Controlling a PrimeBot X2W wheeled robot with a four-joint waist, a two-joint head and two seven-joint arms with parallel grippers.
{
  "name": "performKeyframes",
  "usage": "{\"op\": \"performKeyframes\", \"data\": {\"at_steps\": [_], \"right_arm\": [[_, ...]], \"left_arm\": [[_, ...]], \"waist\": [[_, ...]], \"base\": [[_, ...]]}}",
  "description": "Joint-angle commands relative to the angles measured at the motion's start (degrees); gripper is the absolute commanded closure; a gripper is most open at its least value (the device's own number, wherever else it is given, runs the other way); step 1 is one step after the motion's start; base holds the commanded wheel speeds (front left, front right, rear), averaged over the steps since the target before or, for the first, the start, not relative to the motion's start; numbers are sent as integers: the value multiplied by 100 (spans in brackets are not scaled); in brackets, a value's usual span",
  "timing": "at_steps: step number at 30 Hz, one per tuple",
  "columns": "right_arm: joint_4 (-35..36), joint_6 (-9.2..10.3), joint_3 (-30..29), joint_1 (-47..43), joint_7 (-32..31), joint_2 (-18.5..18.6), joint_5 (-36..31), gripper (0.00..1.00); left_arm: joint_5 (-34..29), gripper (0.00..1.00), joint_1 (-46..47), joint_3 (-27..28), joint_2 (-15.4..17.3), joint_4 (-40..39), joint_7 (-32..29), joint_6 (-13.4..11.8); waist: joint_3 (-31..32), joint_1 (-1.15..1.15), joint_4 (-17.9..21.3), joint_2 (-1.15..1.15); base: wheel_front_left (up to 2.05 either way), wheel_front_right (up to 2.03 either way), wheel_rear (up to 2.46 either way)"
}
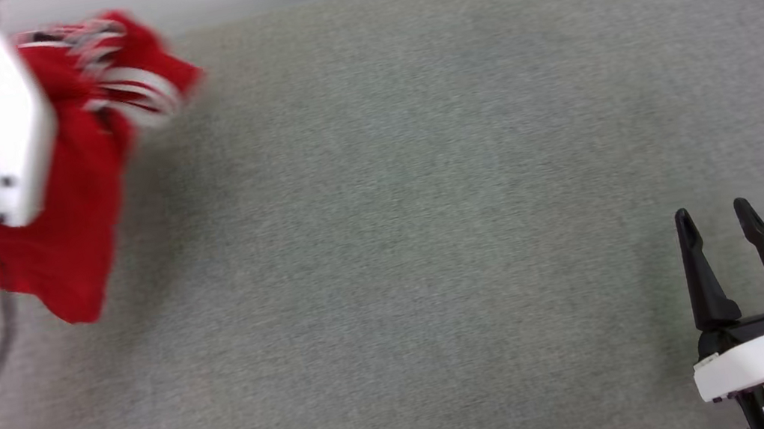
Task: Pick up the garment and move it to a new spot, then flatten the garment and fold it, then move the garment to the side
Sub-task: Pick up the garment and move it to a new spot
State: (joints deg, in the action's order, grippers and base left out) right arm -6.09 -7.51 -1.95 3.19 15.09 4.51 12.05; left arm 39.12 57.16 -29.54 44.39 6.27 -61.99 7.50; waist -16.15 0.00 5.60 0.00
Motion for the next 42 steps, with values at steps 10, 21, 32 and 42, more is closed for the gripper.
{"op": "performKeyframes", "data": {"at_steps": [10, 21, 32, 42], "right_arm": [[-53, 4, 48, 74, 11, -110, 105, 0], [54, 4, 390, 96, 10, -166, 478, 0], [75, 4, 363, -119, 11, -166, 420, 0], [213, 3, 270, -215, 11, -162, 132, 0]], "left_arm": [[768, 100, -31, -687, -1152, -508, -458, -75], [914, 100, -989, -1003, -1785, 770, 756, -30], [1146, 0, -974, -920, -2069, 1230, 1659, -14], [1296, 0, -1540, -294, -2091, -20, 3450, -19]], "waist": [[75, 0, 951, 0], [-99, 0, 1893, 0], [80, 0, 1630, 0], [608, 0, 830, 0]], "base": [[0, 0, 0], [0, 0, 0], [0, 0, 0], [0, 0, 0]]}}
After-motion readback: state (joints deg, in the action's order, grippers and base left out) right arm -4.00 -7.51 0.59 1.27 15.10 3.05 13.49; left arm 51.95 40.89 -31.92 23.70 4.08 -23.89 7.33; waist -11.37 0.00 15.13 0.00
